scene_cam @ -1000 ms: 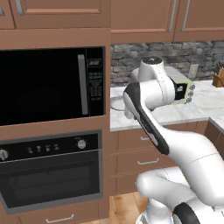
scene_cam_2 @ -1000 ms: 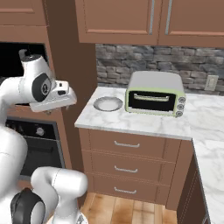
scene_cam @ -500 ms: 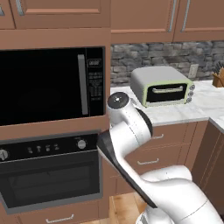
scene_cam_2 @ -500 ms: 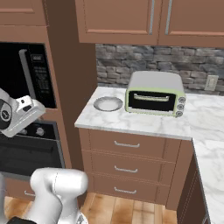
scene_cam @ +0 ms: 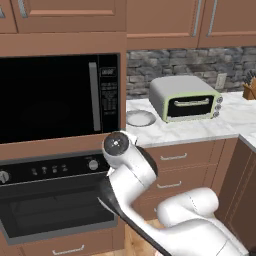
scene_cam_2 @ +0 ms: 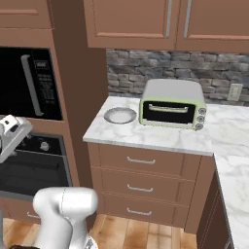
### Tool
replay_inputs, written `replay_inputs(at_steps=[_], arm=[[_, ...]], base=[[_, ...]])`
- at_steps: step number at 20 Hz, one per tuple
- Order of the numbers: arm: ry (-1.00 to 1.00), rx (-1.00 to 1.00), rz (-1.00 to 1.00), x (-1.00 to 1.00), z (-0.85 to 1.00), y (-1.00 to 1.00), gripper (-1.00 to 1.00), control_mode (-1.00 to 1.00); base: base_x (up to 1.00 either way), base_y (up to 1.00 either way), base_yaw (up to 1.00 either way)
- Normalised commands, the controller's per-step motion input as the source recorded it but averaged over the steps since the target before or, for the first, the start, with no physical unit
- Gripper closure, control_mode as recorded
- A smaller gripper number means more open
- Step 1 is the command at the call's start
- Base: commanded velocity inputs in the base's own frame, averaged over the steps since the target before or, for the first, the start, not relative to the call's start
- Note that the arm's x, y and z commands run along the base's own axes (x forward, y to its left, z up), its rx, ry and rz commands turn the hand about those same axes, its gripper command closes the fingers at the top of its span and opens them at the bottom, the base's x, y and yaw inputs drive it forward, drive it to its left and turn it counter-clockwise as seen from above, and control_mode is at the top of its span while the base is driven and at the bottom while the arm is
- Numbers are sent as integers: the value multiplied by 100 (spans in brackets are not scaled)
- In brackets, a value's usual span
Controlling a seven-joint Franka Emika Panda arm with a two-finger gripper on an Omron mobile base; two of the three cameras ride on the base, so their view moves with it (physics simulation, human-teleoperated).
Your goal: Take the fish from the oven and place it on the plate on the counter.
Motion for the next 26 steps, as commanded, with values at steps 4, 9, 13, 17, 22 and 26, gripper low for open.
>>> replay_inputs(at_steps=[4,9,13,17,22,26], arm=[[-16,-14,0,-23,-22,100,-100,-100],[-18,-21,0,-8,-49,100,-100,-100],[-10,-11,5,22,-96,89,-100,-100],[-9,-5,7,39,-87,96,-100,-100],[-3,-6,3,54,-66,81,-100,-100],[5,-17,0,33,-19,40,-100,-100]], base=[[0,0,0],[0,0,0],[0,0,0],[0,0,0],[0,0,0],[0,0,0]])
